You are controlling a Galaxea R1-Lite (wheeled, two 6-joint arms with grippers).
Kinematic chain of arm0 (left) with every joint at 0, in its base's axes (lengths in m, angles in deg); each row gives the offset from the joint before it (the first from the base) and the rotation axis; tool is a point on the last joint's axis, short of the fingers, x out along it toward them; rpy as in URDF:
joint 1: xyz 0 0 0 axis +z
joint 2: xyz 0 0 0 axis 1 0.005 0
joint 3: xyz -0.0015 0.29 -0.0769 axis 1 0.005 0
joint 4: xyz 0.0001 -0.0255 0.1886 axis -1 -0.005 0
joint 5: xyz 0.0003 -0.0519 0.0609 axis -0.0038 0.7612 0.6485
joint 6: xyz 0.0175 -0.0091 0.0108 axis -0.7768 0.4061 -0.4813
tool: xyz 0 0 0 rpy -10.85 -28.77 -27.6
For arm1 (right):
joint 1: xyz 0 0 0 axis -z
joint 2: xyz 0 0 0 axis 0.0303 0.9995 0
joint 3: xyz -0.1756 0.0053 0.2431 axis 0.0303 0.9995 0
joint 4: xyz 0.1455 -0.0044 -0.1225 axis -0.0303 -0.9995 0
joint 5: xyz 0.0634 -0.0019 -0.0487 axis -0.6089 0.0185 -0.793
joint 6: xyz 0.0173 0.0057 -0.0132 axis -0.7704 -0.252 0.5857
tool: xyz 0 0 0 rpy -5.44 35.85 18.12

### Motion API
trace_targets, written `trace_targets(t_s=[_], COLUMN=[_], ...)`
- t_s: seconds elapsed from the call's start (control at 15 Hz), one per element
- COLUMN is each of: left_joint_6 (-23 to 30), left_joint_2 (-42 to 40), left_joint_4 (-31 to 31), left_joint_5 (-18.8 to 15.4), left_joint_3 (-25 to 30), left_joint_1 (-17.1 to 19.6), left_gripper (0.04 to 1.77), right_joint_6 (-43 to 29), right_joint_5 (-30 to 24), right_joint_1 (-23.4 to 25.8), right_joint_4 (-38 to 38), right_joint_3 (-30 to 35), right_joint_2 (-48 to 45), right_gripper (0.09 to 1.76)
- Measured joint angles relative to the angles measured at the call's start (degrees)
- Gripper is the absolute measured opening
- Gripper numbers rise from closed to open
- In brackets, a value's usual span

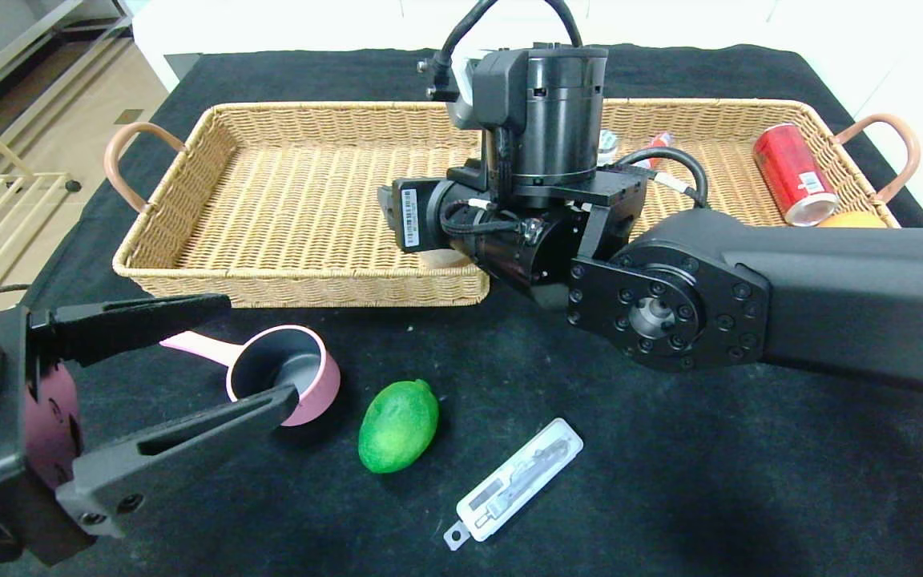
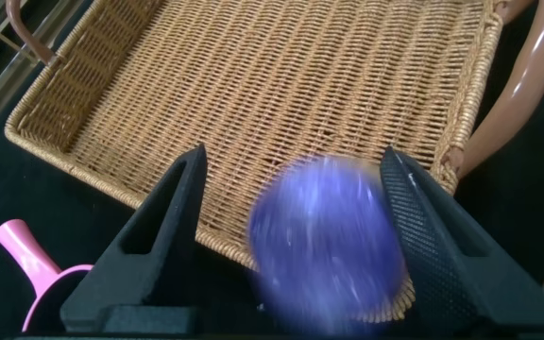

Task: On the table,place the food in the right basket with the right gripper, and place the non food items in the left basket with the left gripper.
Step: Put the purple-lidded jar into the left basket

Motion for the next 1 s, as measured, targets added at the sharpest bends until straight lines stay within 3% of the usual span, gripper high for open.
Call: trace_targets(t_s=[0.6, 1.0], left_joint_6=[0.0, -0.4], left_joint_2=[0.1, 0.2], left_joint_4=[-0.1, -1.0], left_joint_5=[0.0, 0.0], left_joint_3=[0.1, 0.1], left_joint_1=[0.0, 0.0], left_gripper=[1.72, 1.72], right_joint_6=[0.1, 0.1], right_joint_5=[1.9, 1.3], right_joint_1=[-0.8, -1.9], right_joint_4=[-0.5, 0.0], right_joint_3=[1.9, 15.8], right_joint_2=[-2.2, -10.8], right_gripper=[1.59, 1.66])
